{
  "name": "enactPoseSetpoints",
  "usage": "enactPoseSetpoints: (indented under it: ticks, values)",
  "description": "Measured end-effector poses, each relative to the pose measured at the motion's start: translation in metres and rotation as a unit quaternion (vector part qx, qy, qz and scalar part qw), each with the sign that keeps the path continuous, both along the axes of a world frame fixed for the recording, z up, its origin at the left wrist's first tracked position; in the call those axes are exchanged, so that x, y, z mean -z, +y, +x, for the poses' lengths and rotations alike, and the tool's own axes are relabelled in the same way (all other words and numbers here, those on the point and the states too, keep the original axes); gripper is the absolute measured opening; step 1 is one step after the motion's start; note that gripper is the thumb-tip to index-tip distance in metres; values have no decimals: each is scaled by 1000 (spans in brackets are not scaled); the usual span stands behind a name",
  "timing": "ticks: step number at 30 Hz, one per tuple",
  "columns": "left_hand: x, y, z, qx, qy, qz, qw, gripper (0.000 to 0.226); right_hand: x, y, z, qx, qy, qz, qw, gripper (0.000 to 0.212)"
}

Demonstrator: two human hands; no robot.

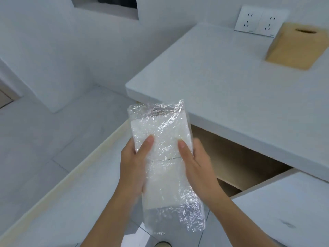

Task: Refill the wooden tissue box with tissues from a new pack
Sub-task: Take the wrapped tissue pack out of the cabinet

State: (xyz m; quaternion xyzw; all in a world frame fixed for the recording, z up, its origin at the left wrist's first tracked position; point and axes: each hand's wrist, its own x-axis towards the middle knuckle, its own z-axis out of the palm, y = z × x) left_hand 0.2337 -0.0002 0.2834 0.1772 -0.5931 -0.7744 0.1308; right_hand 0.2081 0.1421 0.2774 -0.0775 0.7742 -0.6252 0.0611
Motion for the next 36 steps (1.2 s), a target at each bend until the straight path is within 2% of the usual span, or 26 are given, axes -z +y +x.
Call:
enactPoseSetpoints:
  ticks: [5,11,16,20,23,27,28,31,33,35,36]
  values:
    - [-80,21,-13,23,49,-4,999,21,-81,23,-9,24,43,-6,999,70]
    - [-154,55,-44,64,87,-3,994,29,-152,59,-29,81,83,-15,993,48]
    - [-200,88,-84,120,115,-12,986,14,-202,90,-53,124,97,-47,986,66]
    - [-233,114,-119,166,120,-3,979,20,-234,114,-77,160,89,-70,981,71]
    - [-250,132,-144,198,120,11,973,28,-248,129,-95,181,93,-74,976,76]
    - [-257,156,-172,230,117,8,966,28,-252,152,-113,231,95,-64,966,64]
    - [-257,162,-177,233,115,6,966,25,-251,158,-117,237,91,-63,965,59]
    - [-257,183,-194,250,107,2,962,24,-249,177,-129,254,89,-54,962,25]
    - [-256,195,-201,260,106,-5,960,25,-248,188,-133,265,90,-45,959,28]
    - [-255,212,-210,272,109,-7,956,27,-247,204,-138,287,85,-35,954,48]
    - [-254,221,-215,276,109,-6,955,27,-247,213,-142,294,85,-31,951,50]
